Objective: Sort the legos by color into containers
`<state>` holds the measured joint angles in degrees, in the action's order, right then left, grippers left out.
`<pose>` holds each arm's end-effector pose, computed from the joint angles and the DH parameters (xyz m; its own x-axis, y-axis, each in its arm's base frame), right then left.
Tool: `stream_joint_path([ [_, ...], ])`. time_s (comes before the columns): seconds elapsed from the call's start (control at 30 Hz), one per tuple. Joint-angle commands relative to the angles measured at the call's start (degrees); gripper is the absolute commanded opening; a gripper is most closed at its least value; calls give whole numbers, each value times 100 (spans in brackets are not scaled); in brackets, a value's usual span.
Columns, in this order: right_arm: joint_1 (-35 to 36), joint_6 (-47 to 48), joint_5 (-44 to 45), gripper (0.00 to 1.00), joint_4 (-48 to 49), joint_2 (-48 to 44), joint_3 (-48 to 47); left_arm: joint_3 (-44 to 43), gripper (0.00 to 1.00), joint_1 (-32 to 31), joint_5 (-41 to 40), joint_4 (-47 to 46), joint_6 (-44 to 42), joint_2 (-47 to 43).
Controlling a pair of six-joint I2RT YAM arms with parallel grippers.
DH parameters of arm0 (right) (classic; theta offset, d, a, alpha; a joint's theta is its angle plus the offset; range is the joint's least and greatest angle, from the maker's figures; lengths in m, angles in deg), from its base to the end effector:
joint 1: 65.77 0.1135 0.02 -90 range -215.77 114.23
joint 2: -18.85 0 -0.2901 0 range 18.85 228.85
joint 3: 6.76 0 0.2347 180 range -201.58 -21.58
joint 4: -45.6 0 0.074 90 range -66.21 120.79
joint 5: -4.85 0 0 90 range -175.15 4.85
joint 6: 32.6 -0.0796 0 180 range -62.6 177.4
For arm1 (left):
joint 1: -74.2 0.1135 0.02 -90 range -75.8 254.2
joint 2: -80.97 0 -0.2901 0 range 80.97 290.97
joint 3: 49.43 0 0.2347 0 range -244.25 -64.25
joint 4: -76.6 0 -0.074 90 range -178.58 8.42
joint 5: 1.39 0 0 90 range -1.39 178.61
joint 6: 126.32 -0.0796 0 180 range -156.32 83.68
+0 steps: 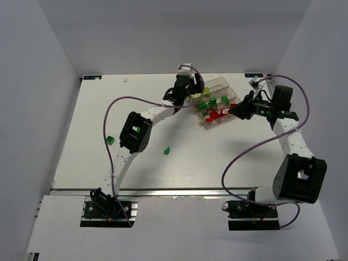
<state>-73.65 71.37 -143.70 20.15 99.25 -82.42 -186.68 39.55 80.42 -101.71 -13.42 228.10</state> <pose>0.3118 0.0254 0.3220 -0.3243 -0.0823 -0.9424 -0.7597 0.6163 0.2076 0.5367 -0.3571 0.2000 -0.3263 -0.2427 -0.9136 0.3484 0.8675 -0.3549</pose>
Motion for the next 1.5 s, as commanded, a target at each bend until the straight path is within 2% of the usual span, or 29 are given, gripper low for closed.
stream_joint_path([
  [0.0, 32, 70, -131, 35, -141, -95, -95, -176, 80, 2, -104, 47, -101, -527],
  [0.07, 32, 96, -140, 36, -184, -104, -121, -176, 78, 11, -113, 82, -92, -589],
  [0.13, 58, 219, -192, 36, -290, -95, -156, -106, 71, 29, -96, 108, -92, -808],
  [0.17, 76, 315, -227, 37, -377, -77, -174, 60, 56, 64, -9, 108, -101, -922],
  [0.23, 181, 761, -359, 38, -762, 10, -305, 367, 39, 116, 89, 91, -49, -1447],
  [0.27, 242, 982, -394, 41, -982, 72, -384, 813, 25, 195, 159, 91, 47, -1668],
  [0.33, 567, 1848, -351, 42, -1927, 317, -761, 1368, 13, 283, 449, 169, 83, -2456],
  [0.37, 707, 2141, -255, 44, -2290, 405, -919, 2006, 3, 371, 493, 222, 136, -2748],
  [0.43, 1470, 2668, 314, 45, -2914, 633, -1228, 2999, 2, 511, 581, 511, 145, -3668],
  [0.47, 1665, 2767, 483, 45, -3022, 687, -1281, 3345, 6, 564, 581, 600, 154, -3996],
  [0.5, 1832, 2820, 615, 46, -3067, 722, -1299, 3697, 14, 617, 564, 705, 180, -4330],
  [0.57, 2288, 3144, 774, 51, -3076, 740, -1282, 4365, 41, 801, 520, 1048, 320, -5311],
  [0.6, 2413, 3311, 827, 54, -3068, 697, -1238, 4977, 61, 846, 494, 1275, 338, -5622],
  [0.63, 2544, 3566, 818, 57, -3076, 661, -1159, 5270, 69, 890, 398, 1512, 391, -5947],
  [0.67, 2772, 4325, 775, 65, -3198, 635, -1124, 5526, 75, 942, 336, 1654, 426, -6559],
  [0.7, 2887, 4837, 748, 69, -3312, 600, -1071, 5946, 84, 969, 274, 1829, 452, -6844],
  [0.73, 3010, 5478, 722, 73, -3496, 547, -1018, 6115, 88, 978, 126, 2188, 557, -7108],
  [0.77, 3229, 6241, 704, 78, -3742, 529, -896, 6248, 89, 1004, 63, 2392, 636, -7354],
  [0.8, 3344, 7528, 756, 79, -4110, 547, -842, 6467, 91, 1013, -7, 2776, 716, -7818],
  [0.9, 3898, 8723, 1178, 79, -4384, 896, -929, 6705, 92, 1013, -306, 3506, 1128, -8618],
  [1.0, 4355, 9104, 1345, 76, -4875, 1589, -1578, 7100, 93, 1013, -561, 3886, 1559, -9435],
  [1.13, 4830, 8948, 1556, 72, -5098, 2347, -2344, 7566, 93, 1013, -798, 4159, 1990, -10280],
  [1.17, 5014, 8851, 1722, 72, -5063, 2462, -2441, 7611, 96, 1013, -877, 4221, 2034, -10396],
  [1.3, 5331, 8114, 2109, 69, -4817, 3041, -2924, 7708, 98, 1013, -939, 4537, 2114, -10714],
  [1.47, 5630, 7428, 2671, 67, -4203, 3280, -2881, 7848, 98, 1013, -1018, 4749, 2298, -10985],
])
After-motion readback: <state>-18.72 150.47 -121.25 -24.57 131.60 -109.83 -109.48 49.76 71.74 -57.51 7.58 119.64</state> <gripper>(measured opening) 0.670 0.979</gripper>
